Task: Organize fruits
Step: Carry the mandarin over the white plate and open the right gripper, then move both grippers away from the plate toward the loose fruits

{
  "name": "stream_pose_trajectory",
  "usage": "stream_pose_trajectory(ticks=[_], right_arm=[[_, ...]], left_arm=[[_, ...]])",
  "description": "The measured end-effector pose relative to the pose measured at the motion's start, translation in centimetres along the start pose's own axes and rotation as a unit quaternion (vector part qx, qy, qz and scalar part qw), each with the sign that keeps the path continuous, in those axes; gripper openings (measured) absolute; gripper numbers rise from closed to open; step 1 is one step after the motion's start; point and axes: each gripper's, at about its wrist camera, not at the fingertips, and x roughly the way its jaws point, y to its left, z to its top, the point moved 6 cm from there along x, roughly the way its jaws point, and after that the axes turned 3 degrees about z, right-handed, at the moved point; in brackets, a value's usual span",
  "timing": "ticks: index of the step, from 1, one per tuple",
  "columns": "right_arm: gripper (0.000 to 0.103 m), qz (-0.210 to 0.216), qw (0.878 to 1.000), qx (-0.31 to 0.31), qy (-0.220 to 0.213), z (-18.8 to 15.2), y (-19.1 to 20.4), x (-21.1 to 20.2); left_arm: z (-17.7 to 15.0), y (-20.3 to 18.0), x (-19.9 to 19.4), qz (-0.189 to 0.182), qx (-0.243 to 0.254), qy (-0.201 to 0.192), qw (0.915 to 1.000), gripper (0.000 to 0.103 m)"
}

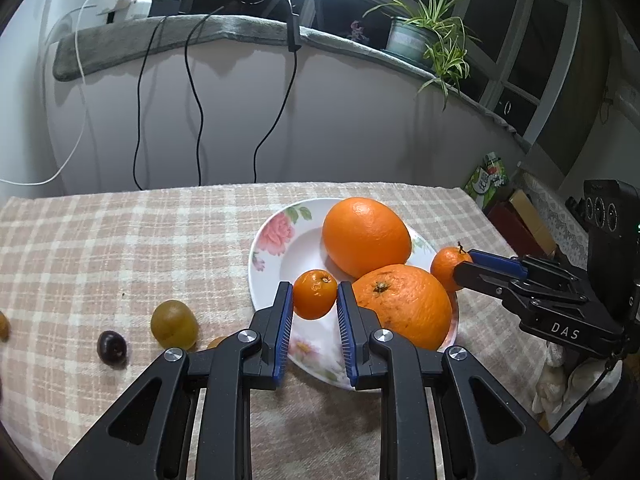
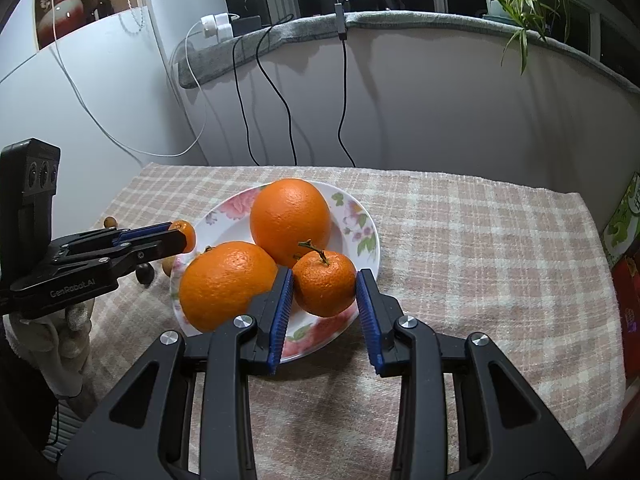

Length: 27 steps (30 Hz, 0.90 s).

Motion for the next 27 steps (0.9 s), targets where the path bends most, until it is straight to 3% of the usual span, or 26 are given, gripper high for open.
stream_pose_trajectory(ticks=[12, 14, 15, 16, 19, 21, 25, 27], right_arm=[[0.034, 0.001, 1.0, 0.001, 0.003, -0.1, 0.0, 0.2], [0.035, 0.002, 1.0, 0.002, 0.001, -0.1, 0.0, 0.2], [0.035, 0.001, 1.0, 0.002, 0.0, -0.1, 0.0, 0.1], [0.04, -0.001, 1.0, 0.002, -0.001, 0.0, 0.0, 0.0], [0.07, -0.008, 1.0, -0.001, -0.013, 0.2, 0.0, -0.5], [0.075, -0.012, 1.0, -0.002, -0.019, 0.5, 0.0, -0.8], [0.089, -0.016, 1.0, 0.001, -0.023, 0.6, 0.0, -1.2], [0.092, -0.021, 0.999, 0.001, -0.025, 0.6, 0.0, -1.4]], left_arm=[[0.2, 0.0, 0.0, 0.006, 0.001, -0.005, 1.0, 0.022], [0.2, -0.1, 0.0, 0.006, 0.003, -0.005, 1.0, 0.026], [0.3, -0.1, -0.1, 0.007, 0.004, -0.006, 0.9999, 0.036], [0.3, -0.2, -0.2, 0.008, 0.004, -0.008, 0.9999, 0.042], [0.4, -0.3, -0.4, 0.009, 0.008, -0.011, 0.9999, 0.047], [0.5, -0.3, -0.6, 0.012, 0.009, -0.015, 0.9998, 0.06], [0.5, -0.3, -0.8, 0.018, 0.009, -0.016, 0.9997, 0.076], [0.5, -0.1, -0.9, 0.028, 0.008, -0.018, 0.9994, 0.077]])
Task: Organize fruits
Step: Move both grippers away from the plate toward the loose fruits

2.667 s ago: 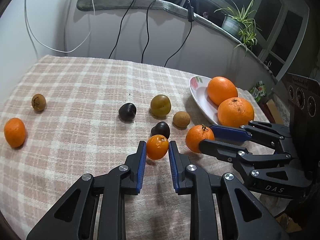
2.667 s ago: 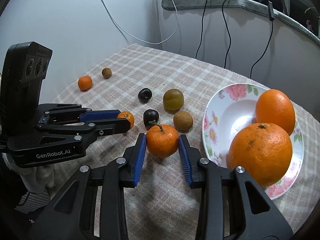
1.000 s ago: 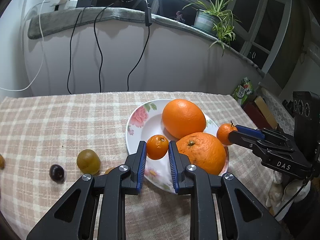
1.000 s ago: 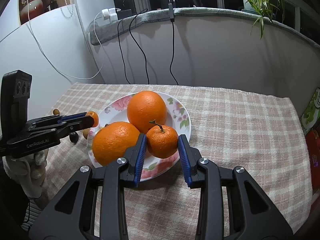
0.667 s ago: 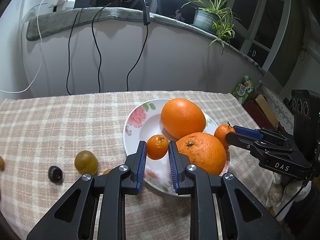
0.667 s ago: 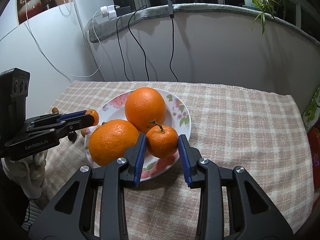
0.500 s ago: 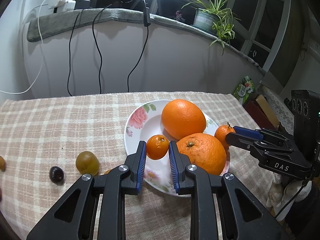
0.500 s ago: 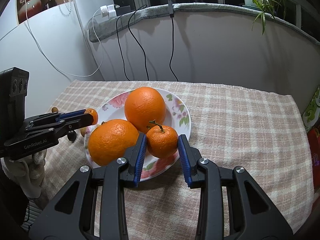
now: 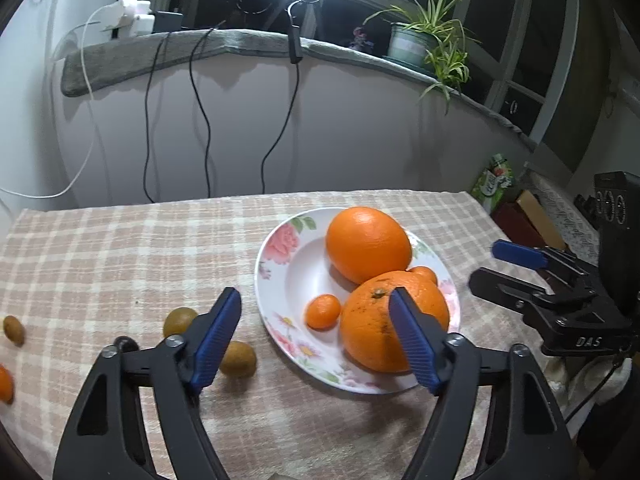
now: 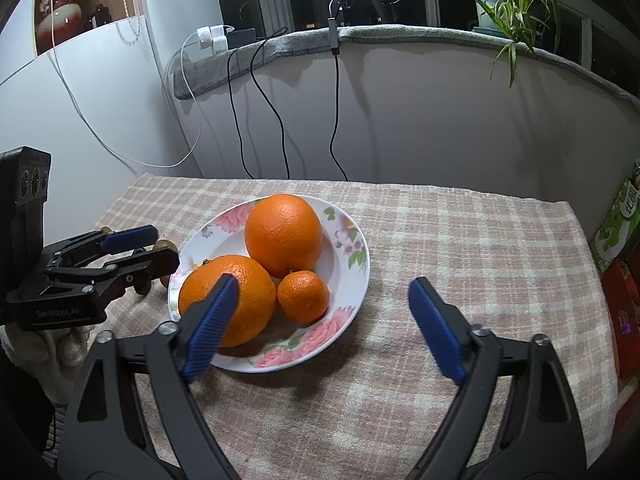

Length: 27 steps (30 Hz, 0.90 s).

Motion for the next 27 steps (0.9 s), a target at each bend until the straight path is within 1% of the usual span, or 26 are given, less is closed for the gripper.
stream_pose_trajectory(ticks=[3, 5, 13, 23, 27], right_arm=[[0.095, -0.007, 1.0, 0.0, 0.001, 0.0, 0.0, -0.2], [0.098, -0.01, 1.0, -0.001, 0.0, 0.0, 0.1, -0.4], [0.099, -0.016, 1.0, -0.015, -0.007, 0.4, 1.2, -1.1], [0.099, 0.005, 1.0, -0.021, -0.02, 0.9, 3.3, -1.9], [0.099, 0.026, 0.999, -0.028, -0.025, 1.1, 4.8, -2.1]], left_arm=[[0.0, 0.2, -0.1, 0.006, -0.002, 0.0, 1.0, 0.077], [0.0, 0.2, -0.2, 0.011, -0.002, 0.001, 0.9999, 0.08], [-0.3, 0.3, -1.3, 0.034, 0.01, -0.009, 0.9993, 0.08], [-0.6, 2.1, -3.3, 0.05, 0.004, -0.021, 0.9985, 0.08], [-1.1, 3.5, -4.3, 0.063, -0.004, -0.026, 0.9977, 0.08]])
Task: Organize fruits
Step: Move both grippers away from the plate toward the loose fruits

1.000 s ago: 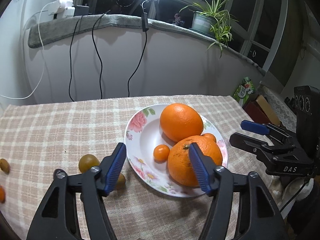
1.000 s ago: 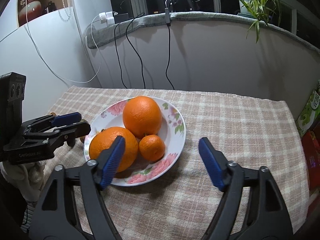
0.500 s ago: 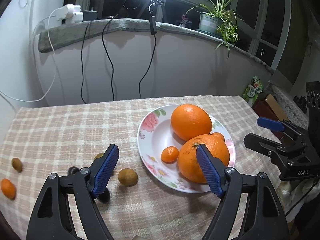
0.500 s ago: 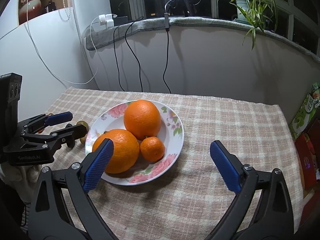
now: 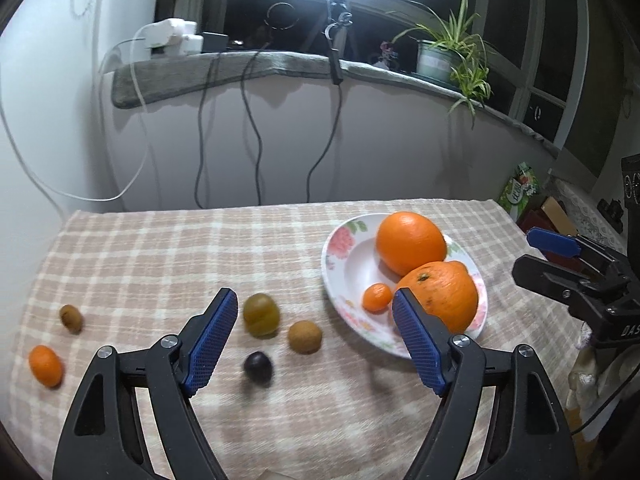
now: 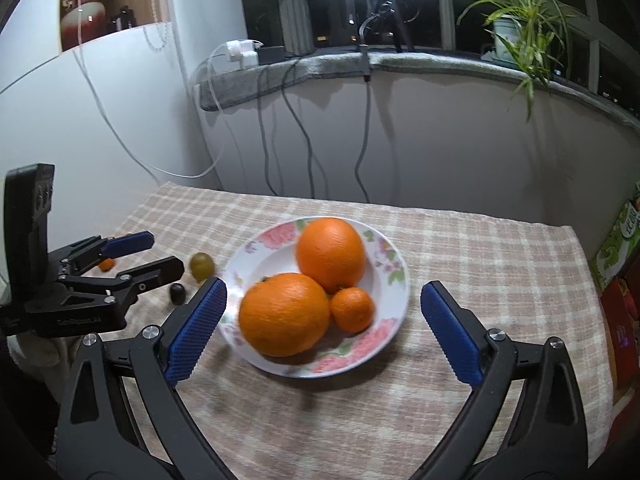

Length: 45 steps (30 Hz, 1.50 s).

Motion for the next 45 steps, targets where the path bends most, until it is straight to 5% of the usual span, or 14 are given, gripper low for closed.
stream_pose_trajectory(ticks=[24, 34, 45], right_arm=[[0.099, 0.123, 0.989, -0.074, 0.04, -1.6, 12.1, 4.3], [0.06, 0.136, 0.983, -0.073, 0.097, -3.6, 14.8, 8.8], [0.05, 0.114, 0.983, -0.06, 0.13, -4.4, 14.7, 12.7]], left_arm=[[-5.1, 11.9, -5.6, 0.093, -0.086, 0.005, 0.9919, 0.08], [-6.4, 16.4, -6.2, 0.109, -0.131, 0.014, 0.9853, 0.065], [-6.7, 20.5, -4.7, 0.139, -0.142, 0.032, 0.9796, 0.056]])
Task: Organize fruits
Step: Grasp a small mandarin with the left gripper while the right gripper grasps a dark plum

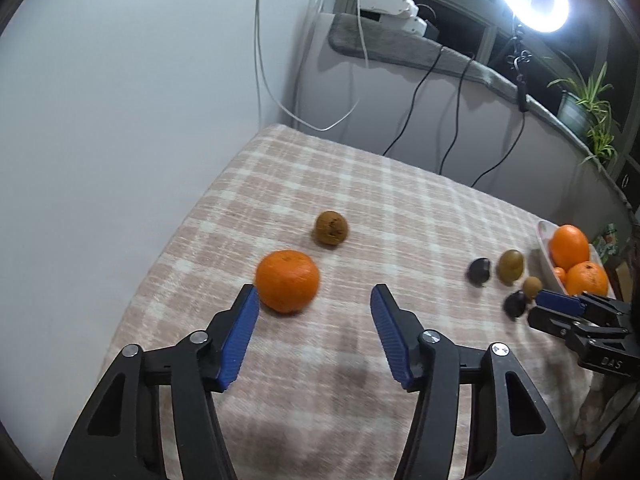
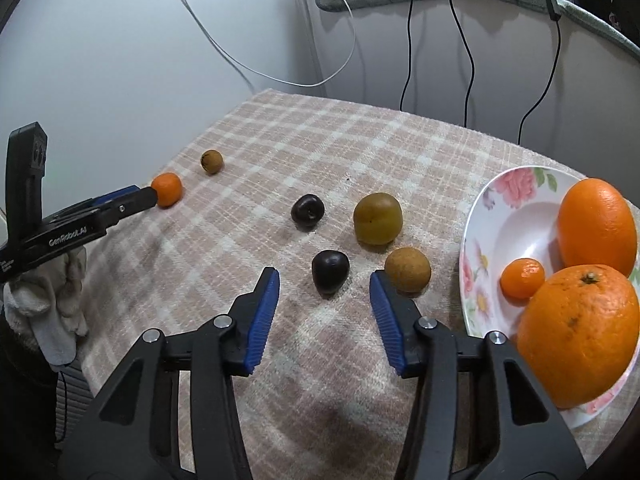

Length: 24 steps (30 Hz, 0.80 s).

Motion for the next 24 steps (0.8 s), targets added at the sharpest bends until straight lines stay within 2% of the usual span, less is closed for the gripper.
stream_pose_trajectory(ticks=[9, 11, 24], right_arm=[[0.048, -0.003, 1.0, -0.005, 0.006, 0.3, 0.1, 0.9], [0.044, -0.005, 1.0, -0.008, 0.01, 0.4, 0.2, 1.2], [0.032, -0.022, 0.999, -0.015, 0.031, 0.5, 0.2, 2.9]], left_arm=[[0.2, 0.8, 1.7, 0.015, 0.003, 0.014, 0.9998, 0.056], [0.2, 0.8, 1.9, 0.016, 0.004, 0.017, 0.9997, 0.056], [0.2, 0.9, 3.1, 0.019, 0.004, 0.034, 0.9992, 0.039]])
